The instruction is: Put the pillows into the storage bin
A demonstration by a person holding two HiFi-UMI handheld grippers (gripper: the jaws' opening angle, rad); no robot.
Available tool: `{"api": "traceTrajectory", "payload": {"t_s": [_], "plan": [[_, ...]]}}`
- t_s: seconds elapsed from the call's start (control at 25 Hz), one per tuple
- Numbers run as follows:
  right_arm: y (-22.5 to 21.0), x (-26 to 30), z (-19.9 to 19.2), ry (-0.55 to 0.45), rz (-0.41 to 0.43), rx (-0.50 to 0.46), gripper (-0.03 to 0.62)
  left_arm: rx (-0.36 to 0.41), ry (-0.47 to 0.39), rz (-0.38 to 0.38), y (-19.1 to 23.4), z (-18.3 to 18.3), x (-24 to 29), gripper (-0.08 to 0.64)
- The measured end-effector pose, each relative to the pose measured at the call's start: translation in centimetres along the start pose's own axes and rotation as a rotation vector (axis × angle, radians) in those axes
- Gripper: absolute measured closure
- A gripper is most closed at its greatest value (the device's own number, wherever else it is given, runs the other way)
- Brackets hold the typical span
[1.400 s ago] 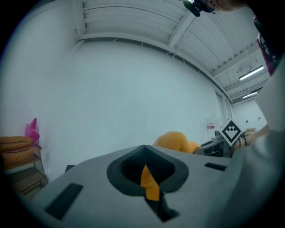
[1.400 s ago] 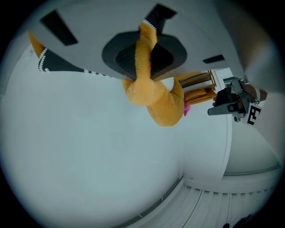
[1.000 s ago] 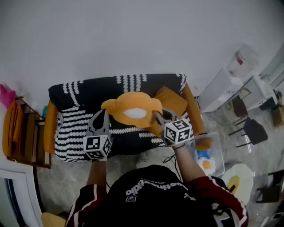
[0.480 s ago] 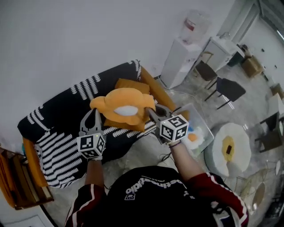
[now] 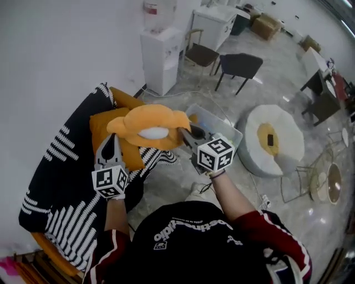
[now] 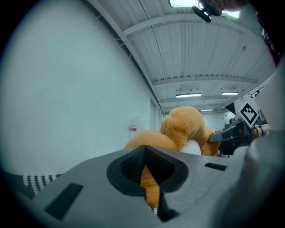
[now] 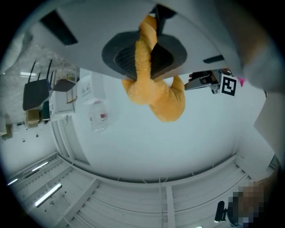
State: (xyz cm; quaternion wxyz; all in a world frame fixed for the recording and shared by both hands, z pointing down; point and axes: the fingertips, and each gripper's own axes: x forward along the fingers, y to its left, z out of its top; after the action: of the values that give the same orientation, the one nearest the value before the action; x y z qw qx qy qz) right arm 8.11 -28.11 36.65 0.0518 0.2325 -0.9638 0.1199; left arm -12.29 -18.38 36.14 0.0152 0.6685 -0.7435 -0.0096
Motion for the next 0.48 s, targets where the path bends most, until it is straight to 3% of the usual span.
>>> {"api": "traceTrajectory", "payload": {"t_s": [0.28, 0.48], "plan": [[-14.1, -9.5, -1.1, -0.024, -0.195, 0.057, 0.558, 0.064, 0.048, -0.202, -14.4, -1.1, 9.7, 0.557], [-23.6, -15.1, -3.9, 0.005, -0.316, 0.094, 0.558, 0.083, 0.086, -0.282, -22.0, -3.6, 15.2, 0.557]]}}
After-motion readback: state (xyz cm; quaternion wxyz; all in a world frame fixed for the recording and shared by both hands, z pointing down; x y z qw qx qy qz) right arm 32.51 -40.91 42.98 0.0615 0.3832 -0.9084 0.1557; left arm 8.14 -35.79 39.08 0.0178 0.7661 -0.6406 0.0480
